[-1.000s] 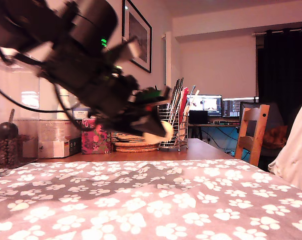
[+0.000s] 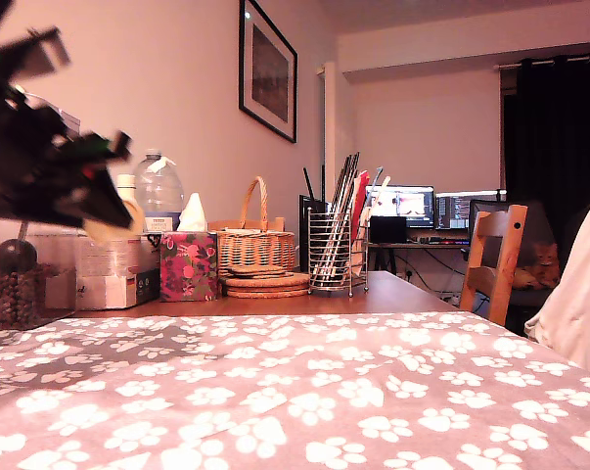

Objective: Pick up the coffee capsules on the table and drop them inside the coffee cup

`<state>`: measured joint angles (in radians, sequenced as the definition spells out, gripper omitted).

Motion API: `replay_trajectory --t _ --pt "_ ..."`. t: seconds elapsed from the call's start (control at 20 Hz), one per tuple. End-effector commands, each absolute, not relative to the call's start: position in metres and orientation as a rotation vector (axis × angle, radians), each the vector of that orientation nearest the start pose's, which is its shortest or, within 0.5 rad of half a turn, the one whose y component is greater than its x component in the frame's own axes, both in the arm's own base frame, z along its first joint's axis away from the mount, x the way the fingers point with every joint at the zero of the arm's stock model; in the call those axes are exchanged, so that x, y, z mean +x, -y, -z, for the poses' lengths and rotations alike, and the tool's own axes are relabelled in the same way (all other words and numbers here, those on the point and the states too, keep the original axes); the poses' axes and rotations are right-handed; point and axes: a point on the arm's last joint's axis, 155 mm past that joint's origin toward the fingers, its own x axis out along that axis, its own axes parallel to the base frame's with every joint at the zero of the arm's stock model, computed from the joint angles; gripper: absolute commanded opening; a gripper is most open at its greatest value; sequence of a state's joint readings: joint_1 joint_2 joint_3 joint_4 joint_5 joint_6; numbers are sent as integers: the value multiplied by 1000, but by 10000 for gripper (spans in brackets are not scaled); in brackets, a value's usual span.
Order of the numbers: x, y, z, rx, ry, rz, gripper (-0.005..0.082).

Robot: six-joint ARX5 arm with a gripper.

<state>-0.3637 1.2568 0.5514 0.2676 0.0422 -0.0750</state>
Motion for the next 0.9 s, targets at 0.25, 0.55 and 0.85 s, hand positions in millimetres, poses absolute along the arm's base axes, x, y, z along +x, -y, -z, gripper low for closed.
replay_trajectory --t 0.25,0.55,0.85 --pt "365 106 -137 7 -449 288 104" --pt "367 71 -147 8 -432 203 104" --pt "366 31 -148 6 -442 106 104"
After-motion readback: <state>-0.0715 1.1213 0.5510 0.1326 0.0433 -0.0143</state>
